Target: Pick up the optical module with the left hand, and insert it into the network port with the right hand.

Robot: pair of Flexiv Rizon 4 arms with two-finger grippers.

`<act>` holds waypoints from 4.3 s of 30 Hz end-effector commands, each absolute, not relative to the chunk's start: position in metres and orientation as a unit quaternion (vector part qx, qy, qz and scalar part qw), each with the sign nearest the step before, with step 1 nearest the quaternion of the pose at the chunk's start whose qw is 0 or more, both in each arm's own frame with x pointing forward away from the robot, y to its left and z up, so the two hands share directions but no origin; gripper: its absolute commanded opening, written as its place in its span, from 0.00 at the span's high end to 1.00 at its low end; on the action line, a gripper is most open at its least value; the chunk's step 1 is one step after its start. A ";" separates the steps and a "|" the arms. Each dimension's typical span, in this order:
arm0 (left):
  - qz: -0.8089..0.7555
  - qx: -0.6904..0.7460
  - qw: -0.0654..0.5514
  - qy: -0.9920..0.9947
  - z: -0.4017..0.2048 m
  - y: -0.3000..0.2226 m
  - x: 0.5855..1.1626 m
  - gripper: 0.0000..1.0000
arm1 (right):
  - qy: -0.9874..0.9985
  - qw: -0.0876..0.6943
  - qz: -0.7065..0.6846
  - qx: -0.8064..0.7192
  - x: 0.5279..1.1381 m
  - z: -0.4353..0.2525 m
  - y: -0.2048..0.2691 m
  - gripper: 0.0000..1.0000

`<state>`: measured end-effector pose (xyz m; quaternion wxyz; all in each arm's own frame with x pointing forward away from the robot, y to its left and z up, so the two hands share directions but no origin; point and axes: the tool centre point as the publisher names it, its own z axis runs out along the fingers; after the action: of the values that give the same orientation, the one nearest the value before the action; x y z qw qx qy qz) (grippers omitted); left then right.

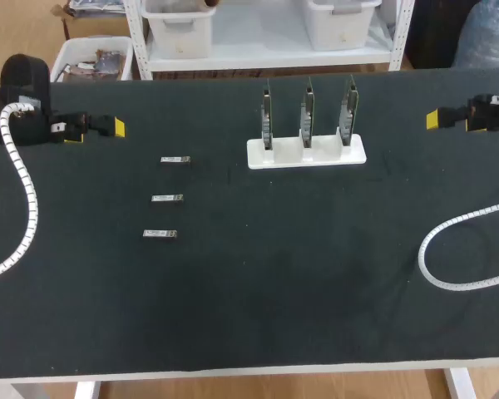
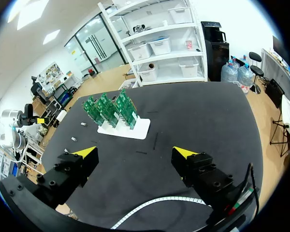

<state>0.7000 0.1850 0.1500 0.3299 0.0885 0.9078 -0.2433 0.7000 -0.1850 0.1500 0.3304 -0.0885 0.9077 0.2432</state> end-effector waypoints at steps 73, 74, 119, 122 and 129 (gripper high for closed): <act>-0.152 0.356 0.318 0.866 0.149 0.192 0.721 0.00 | 0.908 0.330 0.243 -0.088 0.700 0.150 -0.185 0.00; -0.152 0.371 0.316 0.860 0.150 0.194 0.725 0.00 | 0.908 0.330 0.243 -0.088 0.700 0.150 -0.185 0.00; -0.034 0.724 0.023 0.689 0.065 0.140 0.814 0.00 | 0.908 0.330 0.243 -0.088 0.700 0.150 -0.185 0.00; -0.038 0.719 0.013 0.694 0.059 0.140 0.816 0.00 | 0.908 0.330 0.243 -0.088 0.700 0.150 -0.185 0.00; -0.028 0.717 0.008 0.697 0.044 0.140 0.811 0.00 | 0.908 0.330 0.243 -0.088 0.700 0.150 -0.185 0.00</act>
<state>0.8060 0.1441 0.0479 0.0445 0.7172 0.6954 -0.0062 0.7001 -0.1850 0.1500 0.3304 -0.0885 0.9076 0.2433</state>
